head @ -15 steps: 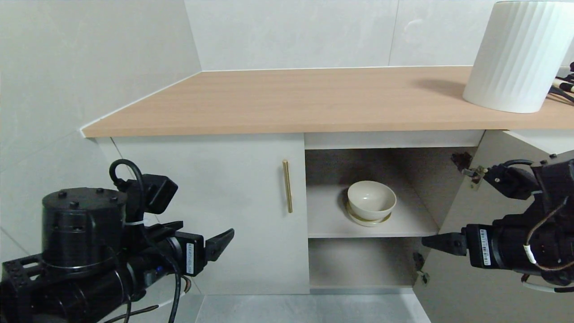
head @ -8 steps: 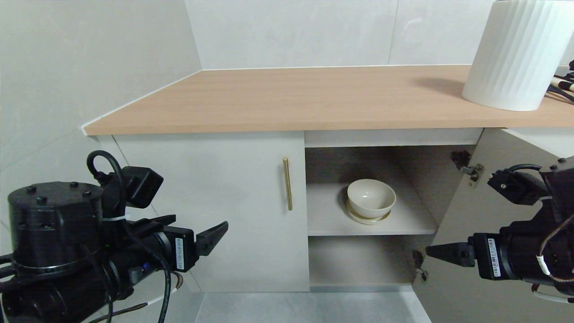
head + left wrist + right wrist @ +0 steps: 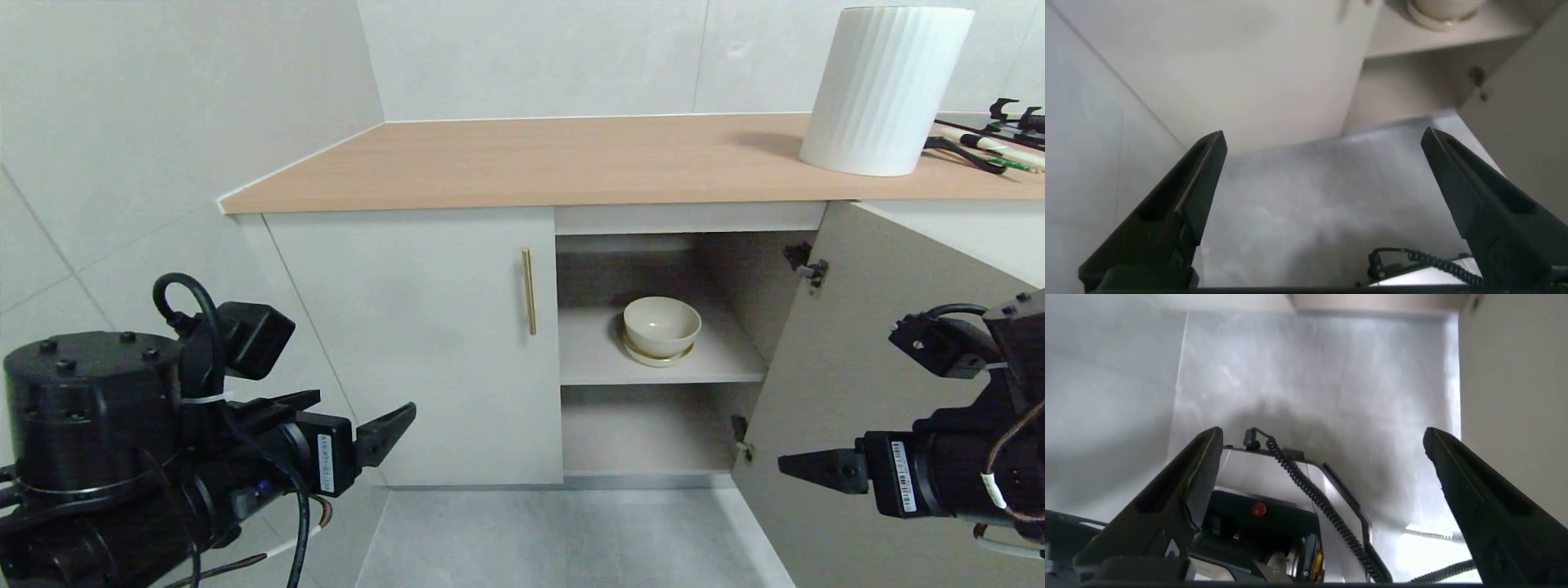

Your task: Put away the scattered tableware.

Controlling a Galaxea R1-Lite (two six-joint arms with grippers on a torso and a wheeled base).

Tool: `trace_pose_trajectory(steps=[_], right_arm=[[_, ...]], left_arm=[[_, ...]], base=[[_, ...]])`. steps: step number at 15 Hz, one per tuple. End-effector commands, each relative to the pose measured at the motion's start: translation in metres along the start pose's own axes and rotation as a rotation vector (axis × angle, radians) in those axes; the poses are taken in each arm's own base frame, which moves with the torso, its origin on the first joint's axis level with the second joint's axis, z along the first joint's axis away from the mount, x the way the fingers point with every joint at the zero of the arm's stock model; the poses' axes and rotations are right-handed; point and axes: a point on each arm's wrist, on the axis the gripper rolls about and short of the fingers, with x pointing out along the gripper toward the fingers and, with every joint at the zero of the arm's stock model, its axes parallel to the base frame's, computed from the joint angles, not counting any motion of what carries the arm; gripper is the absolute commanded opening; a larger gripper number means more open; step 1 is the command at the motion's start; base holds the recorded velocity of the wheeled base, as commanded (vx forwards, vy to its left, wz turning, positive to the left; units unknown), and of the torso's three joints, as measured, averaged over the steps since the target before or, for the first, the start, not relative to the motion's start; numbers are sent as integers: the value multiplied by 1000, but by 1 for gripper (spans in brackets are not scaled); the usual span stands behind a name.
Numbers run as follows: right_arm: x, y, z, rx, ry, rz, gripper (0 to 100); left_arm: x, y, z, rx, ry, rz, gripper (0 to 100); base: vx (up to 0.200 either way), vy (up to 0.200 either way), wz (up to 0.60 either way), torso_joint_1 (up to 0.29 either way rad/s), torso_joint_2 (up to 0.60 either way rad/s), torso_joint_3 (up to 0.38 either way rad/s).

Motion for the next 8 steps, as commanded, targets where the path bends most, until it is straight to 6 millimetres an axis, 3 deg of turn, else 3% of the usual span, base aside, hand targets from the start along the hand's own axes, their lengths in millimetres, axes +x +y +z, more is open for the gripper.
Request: trace_pose_trajectory(steps=[1, 7, 8], right_arm=[[1, 0, 0, -6, 4, -1, 100], [1, 2, -1, -14, 7, 4, 100], [1, 2, -2, -15, 10, 2, 100]], left_arm=[[1, 0, -1, 1, 6, 2, 100], [2, 0, -2, 3, 11, 1, 100], [2, 0, -2, 2, 12, 2, 100]], base=[[-200, 0, 0, -2, 7, 2], [-200, 0, 0, 1, 3, 2], [0, 0, 0, 0, 0, 0]])
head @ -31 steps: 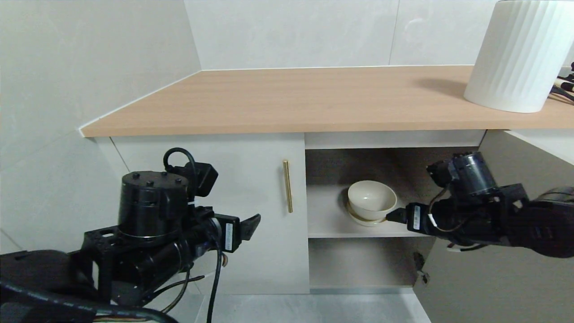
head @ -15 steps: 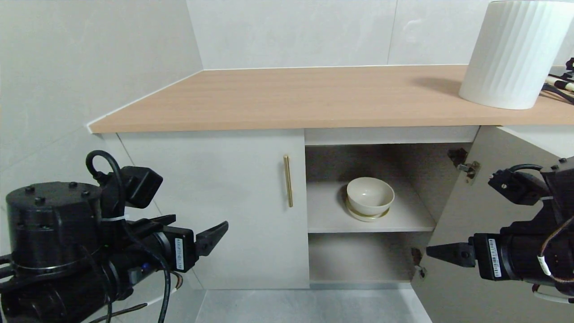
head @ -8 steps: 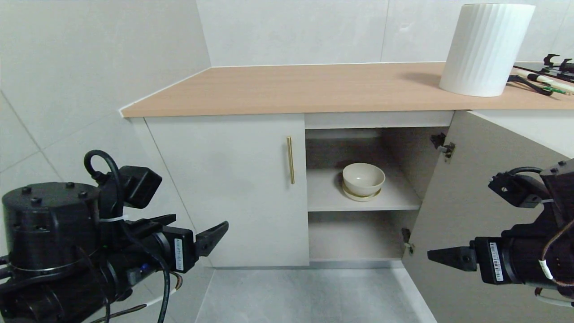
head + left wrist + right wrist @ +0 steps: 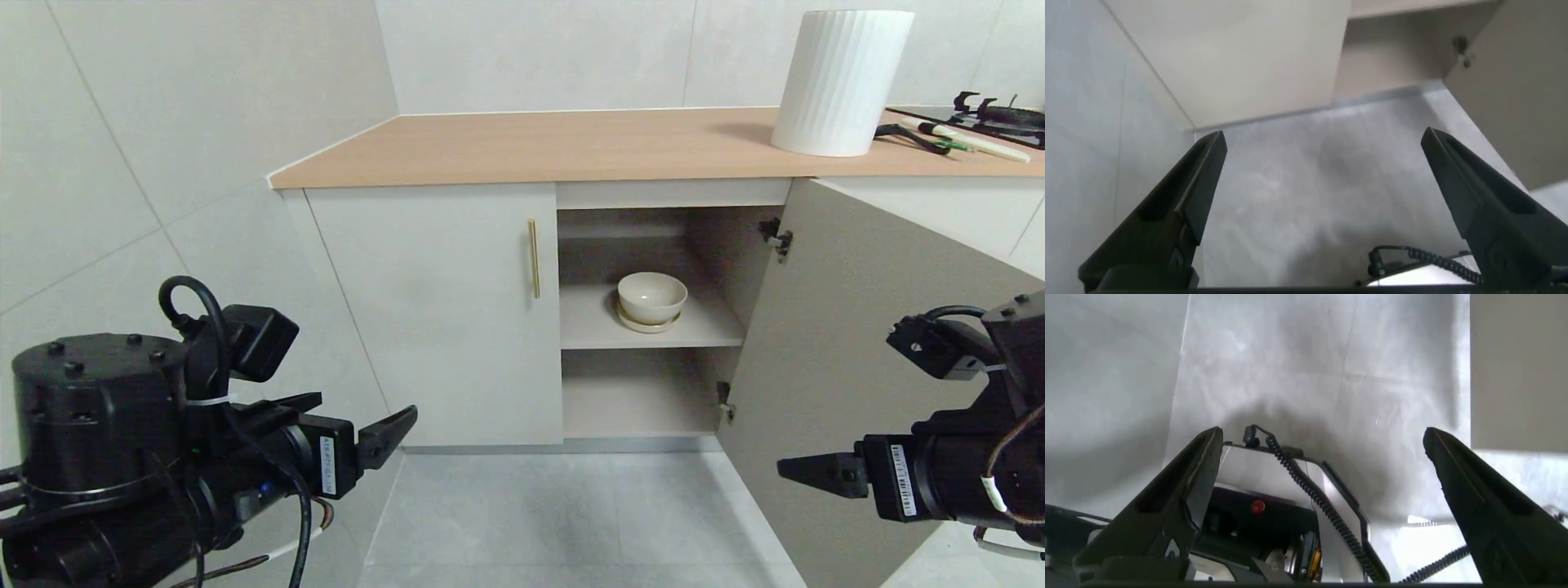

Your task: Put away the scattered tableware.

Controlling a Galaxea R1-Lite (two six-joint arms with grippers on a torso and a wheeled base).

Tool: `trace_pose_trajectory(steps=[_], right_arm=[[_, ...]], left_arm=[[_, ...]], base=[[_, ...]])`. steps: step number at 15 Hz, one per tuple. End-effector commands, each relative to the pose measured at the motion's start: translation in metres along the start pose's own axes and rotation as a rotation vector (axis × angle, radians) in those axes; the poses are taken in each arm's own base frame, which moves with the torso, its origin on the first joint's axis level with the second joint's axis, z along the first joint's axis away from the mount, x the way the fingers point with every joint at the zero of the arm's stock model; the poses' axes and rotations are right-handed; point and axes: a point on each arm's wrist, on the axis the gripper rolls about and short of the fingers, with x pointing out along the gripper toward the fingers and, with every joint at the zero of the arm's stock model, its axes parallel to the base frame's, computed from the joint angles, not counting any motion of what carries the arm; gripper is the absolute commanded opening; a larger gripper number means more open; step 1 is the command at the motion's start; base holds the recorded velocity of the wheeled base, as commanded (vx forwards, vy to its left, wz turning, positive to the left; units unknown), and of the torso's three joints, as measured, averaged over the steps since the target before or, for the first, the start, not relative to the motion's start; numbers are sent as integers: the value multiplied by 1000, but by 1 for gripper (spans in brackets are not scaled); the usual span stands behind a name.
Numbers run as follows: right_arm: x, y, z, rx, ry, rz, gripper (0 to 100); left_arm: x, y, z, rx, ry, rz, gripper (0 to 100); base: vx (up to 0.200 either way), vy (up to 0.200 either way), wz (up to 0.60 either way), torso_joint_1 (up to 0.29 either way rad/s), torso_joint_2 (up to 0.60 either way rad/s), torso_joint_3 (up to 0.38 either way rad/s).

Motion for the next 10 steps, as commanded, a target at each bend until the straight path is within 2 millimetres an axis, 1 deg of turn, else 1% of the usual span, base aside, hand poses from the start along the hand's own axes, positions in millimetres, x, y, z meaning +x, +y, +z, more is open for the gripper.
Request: trace_pose_trajectory(steps=[1, 10], right_arm=[[1, 0, 0, -1, 4, -1, 100], [1, 0, -1, -1, 2, -9, 100]], left_arm=[[1, 0, -1, 1, 5, 1, 100], [1, 0, -1, 1, 6, 3, 100]], base=[[0, 0, 0, 0, 0, 0], [0, 0, 0, 0, 0, 0]])
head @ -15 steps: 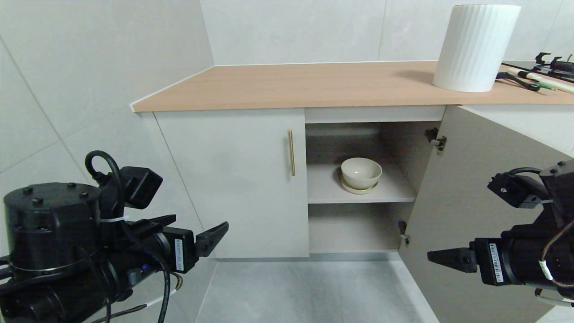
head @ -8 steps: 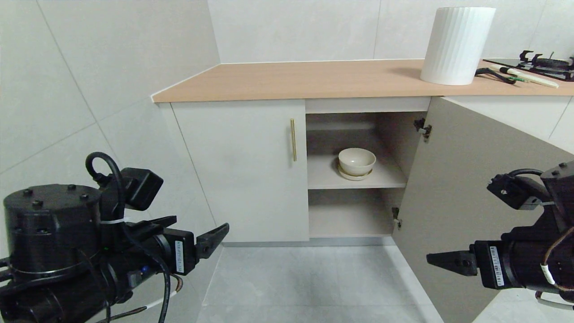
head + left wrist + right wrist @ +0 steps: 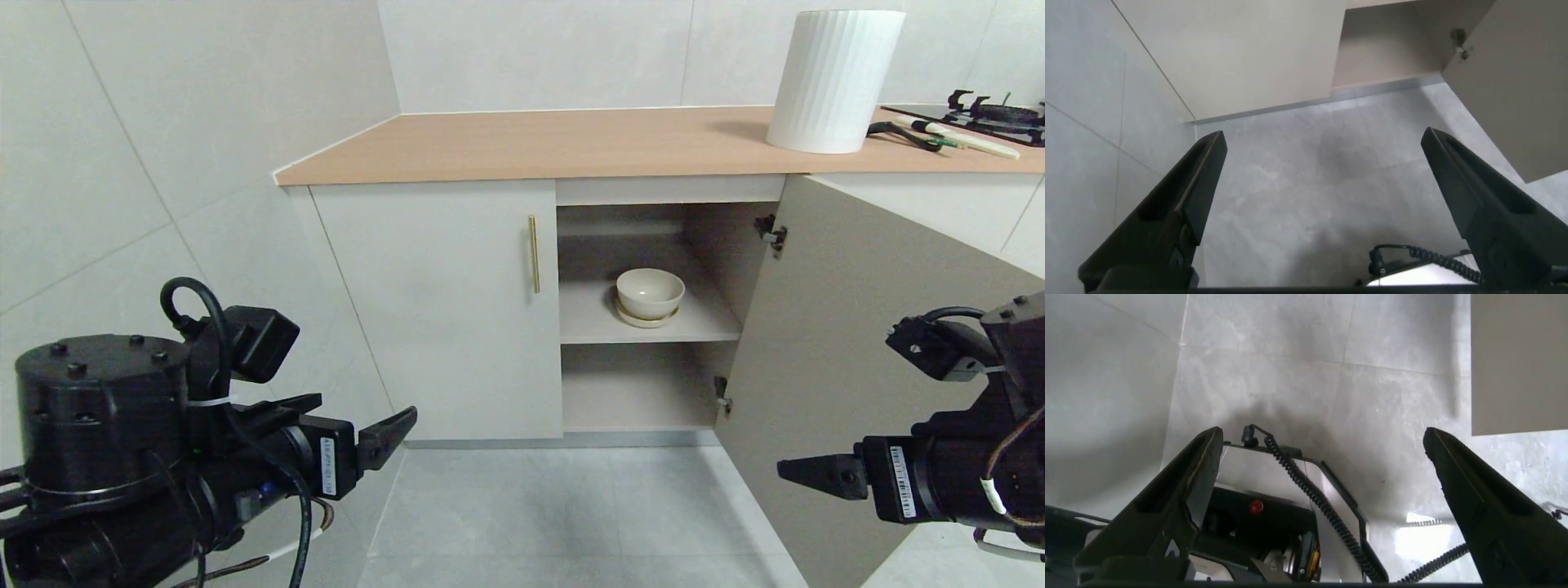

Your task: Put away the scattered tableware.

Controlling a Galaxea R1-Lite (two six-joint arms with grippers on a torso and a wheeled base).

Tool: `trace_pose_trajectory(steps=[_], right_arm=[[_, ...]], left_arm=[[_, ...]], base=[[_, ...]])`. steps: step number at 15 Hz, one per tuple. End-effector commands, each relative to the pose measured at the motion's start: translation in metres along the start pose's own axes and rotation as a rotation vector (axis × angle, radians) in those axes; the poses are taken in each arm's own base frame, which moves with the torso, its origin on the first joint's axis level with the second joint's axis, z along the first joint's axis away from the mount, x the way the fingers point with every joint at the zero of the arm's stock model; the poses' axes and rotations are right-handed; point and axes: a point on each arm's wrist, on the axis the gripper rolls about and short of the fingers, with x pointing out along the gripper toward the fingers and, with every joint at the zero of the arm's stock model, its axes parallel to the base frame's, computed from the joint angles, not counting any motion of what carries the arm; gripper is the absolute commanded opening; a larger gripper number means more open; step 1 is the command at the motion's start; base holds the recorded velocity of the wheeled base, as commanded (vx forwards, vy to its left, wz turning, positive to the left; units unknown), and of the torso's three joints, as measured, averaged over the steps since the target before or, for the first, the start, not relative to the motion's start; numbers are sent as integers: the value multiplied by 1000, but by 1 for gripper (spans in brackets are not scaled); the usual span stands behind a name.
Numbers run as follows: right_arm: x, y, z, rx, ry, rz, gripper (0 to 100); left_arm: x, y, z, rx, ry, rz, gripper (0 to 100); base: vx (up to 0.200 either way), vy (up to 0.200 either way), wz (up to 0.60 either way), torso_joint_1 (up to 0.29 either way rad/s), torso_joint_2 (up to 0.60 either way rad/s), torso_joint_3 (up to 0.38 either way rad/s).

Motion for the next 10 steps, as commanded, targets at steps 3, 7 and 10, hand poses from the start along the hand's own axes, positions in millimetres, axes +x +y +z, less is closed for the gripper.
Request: trace_pose_trajectory(steps=[3, 7, 10], right_arm=[[1, 0, 0, 0, 2, -3, 100], [-3, -1, 1, 2, -17, -19, 100], [-7, -3, 1, 2, 9, -37, 100]], left_arm=[[1, 0, 0, 0, 1, 0, 100], [1, 0, 0, 1, 0, 0, 100], [1, 0, 0, 2, 1, 2, 100]], base=[[0, 0, 0, 0, 0, 0], [0, -50, 0, 3, 1, 1], [0, -200, 0, 2, 2, 2]])
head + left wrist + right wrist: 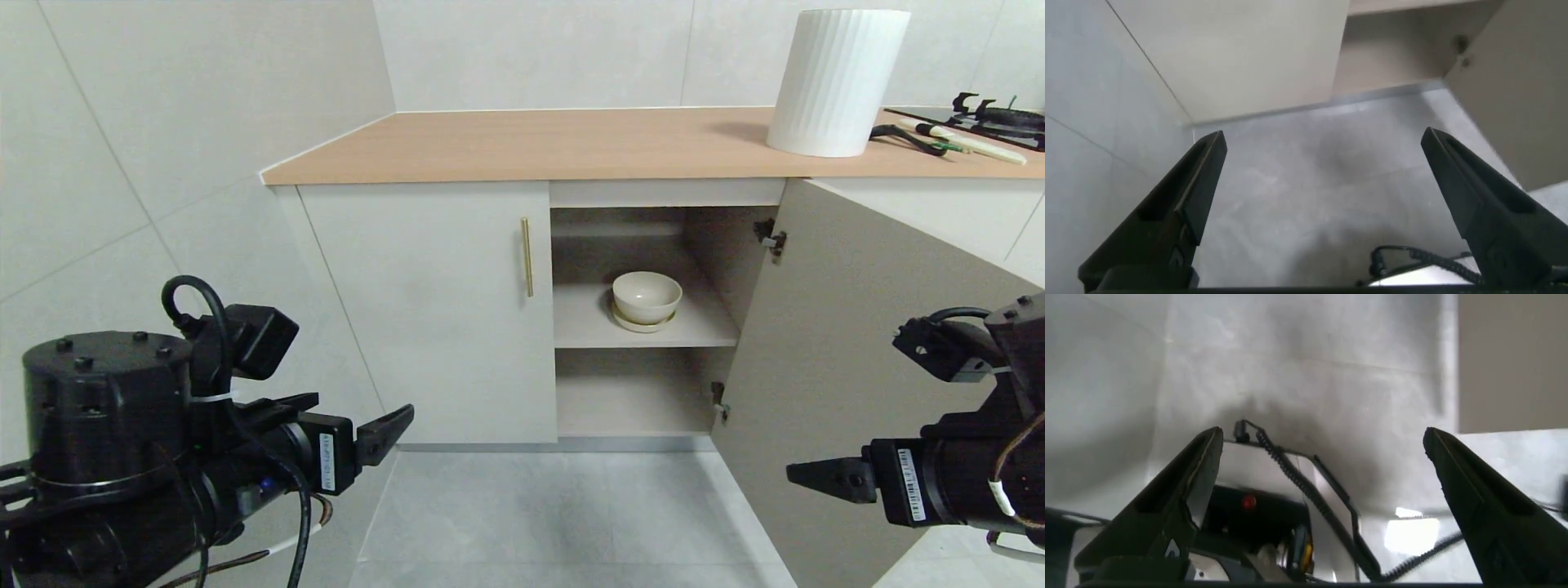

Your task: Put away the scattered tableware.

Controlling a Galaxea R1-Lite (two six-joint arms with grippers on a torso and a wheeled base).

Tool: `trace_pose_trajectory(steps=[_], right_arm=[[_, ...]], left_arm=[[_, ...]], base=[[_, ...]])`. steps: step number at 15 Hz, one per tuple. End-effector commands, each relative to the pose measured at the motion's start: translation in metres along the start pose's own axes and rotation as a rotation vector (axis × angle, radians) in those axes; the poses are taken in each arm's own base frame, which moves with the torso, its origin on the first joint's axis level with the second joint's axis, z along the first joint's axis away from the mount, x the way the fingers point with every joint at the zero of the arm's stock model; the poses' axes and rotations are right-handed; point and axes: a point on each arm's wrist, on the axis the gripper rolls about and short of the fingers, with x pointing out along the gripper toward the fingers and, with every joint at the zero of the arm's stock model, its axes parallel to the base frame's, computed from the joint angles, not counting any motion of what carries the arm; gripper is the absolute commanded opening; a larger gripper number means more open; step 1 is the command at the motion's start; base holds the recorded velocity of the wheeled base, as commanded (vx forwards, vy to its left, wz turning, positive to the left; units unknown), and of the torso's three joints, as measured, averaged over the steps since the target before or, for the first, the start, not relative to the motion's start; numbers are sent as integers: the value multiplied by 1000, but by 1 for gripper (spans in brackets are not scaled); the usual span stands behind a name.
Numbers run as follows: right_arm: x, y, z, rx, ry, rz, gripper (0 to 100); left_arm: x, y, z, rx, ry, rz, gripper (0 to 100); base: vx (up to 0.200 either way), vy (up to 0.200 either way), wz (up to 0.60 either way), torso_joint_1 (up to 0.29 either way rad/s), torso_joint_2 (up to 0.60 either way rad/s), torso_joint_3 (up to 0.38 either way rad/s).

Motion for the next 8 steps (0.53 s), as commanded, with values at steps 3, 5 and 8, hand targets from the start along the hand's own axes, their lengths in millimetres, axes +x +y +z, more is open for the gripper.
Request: trace_pose_trajectory(steps=[3, 5, 8], right_arm=[[-8, -2, 1, -8, 43, -23, 100], [-13, -3, 2, -11, 78, -42, 100], [-26, -6, 4, -12, 150, -82, 100]], left_arm=[[2, -1, -1, 2, 7, -1, 100], [2, -1, -1, 2, 7, -1, 100], [2, -1, -1, 3, 8, -3, 100]], base=[[0, -200, 0, 2, 4, 1], [0, -200, 0, 0, 0, 2], [0, -67, 0, 4, -1, 1]])
